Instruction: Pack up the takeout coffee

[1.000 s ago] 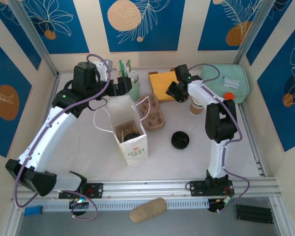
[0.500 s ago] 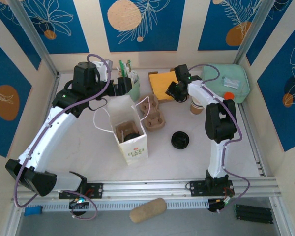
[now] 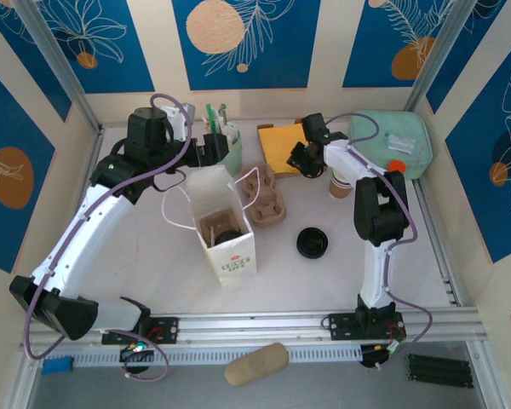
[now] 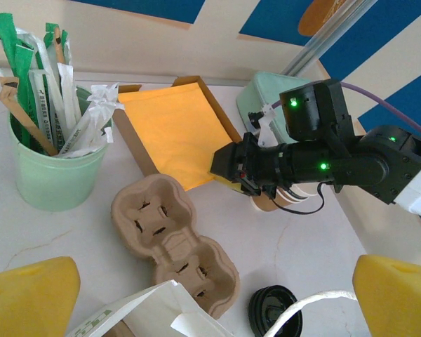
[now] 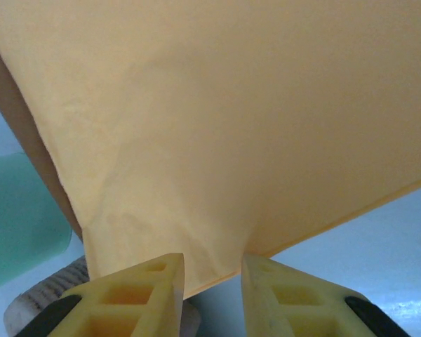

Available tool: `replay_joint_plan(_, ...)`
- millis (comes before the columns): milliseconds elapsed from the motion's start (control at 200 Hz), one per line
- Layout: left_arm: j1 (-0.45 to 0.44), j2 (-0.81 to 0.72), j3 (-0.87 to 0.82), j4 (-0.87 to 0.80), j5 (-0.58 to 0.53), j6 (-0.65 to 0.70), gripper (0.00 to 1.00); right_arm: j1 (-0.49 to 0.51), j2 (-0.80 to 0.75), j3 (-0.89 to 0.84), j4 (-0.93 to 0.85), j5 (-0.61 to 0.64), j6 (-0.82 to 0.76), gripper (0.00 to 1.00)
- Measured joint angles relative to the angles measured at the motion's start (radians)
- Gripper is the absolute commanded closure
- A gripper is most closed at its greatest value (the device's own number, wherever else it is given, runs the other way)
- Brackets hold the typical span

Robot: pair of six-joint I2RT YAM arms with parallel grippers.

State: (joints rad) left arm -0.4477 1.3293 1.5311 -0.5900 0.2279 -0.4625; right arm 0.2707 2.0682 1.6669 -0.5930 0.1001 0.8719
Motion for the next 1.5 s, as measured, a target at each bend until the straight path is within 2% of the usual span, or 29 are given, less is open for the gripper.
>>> replay_joint_plan(275, 0.0, 0.0, 0.0, 0.0, 0.0, 0.0, 0.01, -0.005, 0.036, 0.001, -0.001, 0.0, 0.005, 0.8)
replay_joint_plan(465, 0.0, 0.002, 0.0, 0.0, 0.0, 0.0, 0.01, -0.009, 0.038, 0.008, -0.001, -0.003, 0.013, 1.0)
replay_joint_plan(1010, 0.0, 0.003, 0.0, 0.0, 0.0, 0.0, 0.01, -0.032, 0.035, 0.033, 0.03, -0.024, -0.001, 1.0)
replay_joint_plan(1501, 0.0, 0.003, 0.0, 0.004, 0.0, 0.0, 0.01, -0.032, -0.049, 0.024, 0.065, -0.034, -0.001, 1.0)
